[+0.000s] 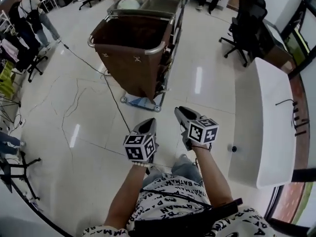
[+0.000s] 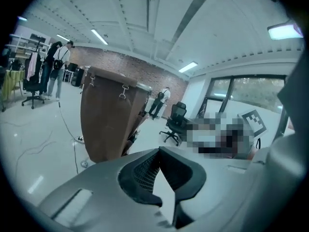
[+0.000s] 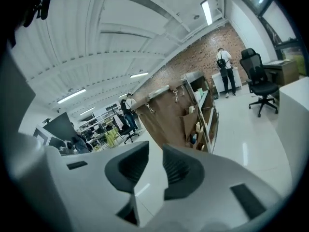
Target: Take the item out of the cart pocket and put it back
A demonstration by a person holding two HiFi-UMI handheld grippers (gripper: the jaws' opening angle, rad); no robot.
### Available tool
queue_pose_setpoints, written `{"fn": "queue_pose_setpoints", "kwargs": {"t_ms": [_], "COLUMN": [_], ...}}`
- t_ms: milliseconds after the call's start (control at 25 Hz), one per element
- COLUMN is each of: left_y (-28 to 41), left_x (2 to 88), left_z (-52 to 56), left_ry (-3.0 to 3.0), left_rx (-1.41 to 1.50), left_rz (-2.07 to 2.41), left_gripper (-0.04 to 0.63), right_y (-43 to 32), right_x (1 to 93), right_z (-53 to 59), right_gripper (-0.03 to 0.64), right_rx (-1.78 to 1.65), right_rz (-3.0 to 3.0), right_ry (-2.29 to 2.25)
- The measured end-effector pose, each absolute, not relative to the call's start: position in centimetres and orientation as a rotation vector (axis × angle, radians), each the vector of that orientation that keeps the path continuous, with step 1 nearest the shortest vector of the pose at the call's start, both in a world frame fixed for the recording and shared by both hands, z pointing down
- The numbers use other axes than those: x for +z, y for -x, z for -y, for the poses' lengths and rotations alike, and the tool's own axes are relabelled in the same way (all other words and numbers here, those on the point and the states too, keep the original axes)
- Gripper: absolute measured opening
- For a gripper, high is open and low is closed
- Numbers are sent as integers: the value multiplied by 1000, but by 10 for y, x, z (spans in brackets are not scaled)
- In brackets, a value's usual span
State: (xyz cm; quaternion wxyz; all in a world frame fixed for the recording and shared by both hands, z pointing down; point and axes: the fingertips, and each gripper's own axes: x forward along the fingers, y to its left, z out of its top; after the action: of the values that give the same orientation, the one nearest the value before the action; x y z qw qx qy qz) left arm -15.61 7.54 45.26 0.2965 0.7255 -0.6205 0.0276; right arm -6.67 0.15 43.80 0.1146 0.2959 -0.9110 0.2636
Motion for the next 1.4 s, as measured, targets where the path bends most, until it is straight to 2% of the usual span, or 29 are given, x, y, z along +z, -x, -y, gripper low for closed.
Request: {"fn": "queue_pose_setpoints", "kwargs": {"t_ms": [40,80,120,480,960,1400], "left_y": [153,151,150,109,49,30], "left_x": [442,433,426,390,390,383], "left_z": [-84,-90,-95,-103,-97,-85], "left_ry": [-1942,-1953,-1963,-1986,-2022,-2064], "left_rx": [47,24,6,-83,-7,38], "left_rz": [1640,1629,1620,1709,1696,1696], "left_gripper": [2,2,2,2,2,2], "right_y": [68,70,72,32,-46,-58], "right_x": [425,415,408,372,395,388], "right_z": [-13,-23,-31,-66,-58,-50], "right_gripper": [46,40,0,2,3,3], "right_rx": [752,722,690,625,625,629], "right_rz": [2678,2680,2676,2735,2643,2656], "right_ry": [-860,-850,-840,-853,-1035,-1035]}}
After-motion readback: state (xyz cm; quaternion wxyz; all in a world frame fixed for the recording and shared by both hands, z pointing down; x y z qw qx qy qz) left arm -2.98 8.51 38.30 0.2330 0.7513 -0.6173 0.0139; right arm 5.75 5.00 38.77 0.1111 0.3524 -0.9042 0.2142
